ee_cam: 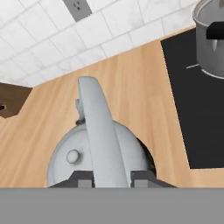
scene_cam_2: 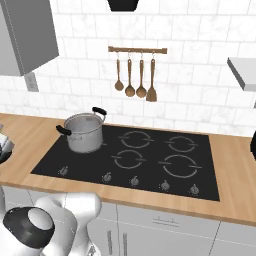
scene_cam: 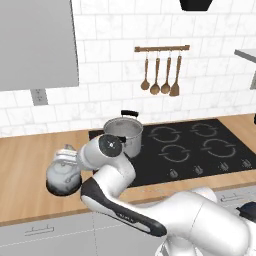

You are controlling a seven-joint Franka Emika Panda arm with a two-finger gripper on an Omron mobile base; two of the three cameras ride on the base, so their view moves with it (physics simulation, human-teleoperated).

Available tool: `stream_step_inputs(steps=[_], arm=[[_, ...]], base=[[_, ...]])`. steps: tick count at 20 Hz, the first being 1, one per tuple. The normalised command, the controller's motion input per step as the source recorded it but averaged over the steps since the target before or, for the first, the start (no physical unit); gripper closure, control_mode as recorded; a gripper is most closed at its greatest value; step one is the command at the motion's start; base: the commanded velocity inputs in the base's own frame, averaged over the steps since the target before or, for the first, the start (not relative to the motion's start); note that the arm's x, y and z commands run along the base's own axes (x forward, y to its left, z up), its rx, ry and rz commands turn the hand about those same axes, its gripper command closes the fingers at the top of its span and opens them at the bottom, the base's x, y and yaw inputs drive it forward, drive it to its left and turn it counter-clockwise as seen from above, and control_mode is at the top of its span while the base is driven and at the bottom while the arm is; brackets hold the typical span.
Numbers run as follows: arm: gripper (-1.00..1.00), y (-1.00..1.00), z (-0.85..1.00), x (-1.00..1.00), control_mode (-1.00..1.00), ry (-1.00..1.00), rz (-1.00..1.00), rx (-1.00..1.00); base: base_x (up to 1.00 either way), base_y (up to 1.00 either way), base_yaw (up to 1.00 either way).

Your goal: Pick the kettle from the counter and place it on a stove burner. Then turn the burner on.

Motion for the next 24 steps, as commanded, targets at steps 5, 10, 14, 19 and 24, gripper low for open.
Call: stream_step_inputs(steps=[5, 10, 14, 19, 24], arm=[[1.0, -0.74, 0.38, -0.41, -1.0, -0.03, -0.02, 0.0], [1.0, -0.75, 0.27, -0.26, -1.0, 0.0, -0.05, 0.0], [1.0, -0.67, 0.25, -0.11, -1.0, 0.0, -0.08, 0.0], [1.0, -0.67, 0.14, -0.05, -1.0, 0.0, -0.09, 0.0], [1.0, -0.68, 0.06, 0.0, -1.0, 0.0, -0.11, 0.0]], base=[[0.0, 0.0, 0.0], [0.0, 0.0, 0.0], [0.0, 0.0, 0.0], [0.0, 0.0, 0.0], [0.0, 0.0, 0.0]])
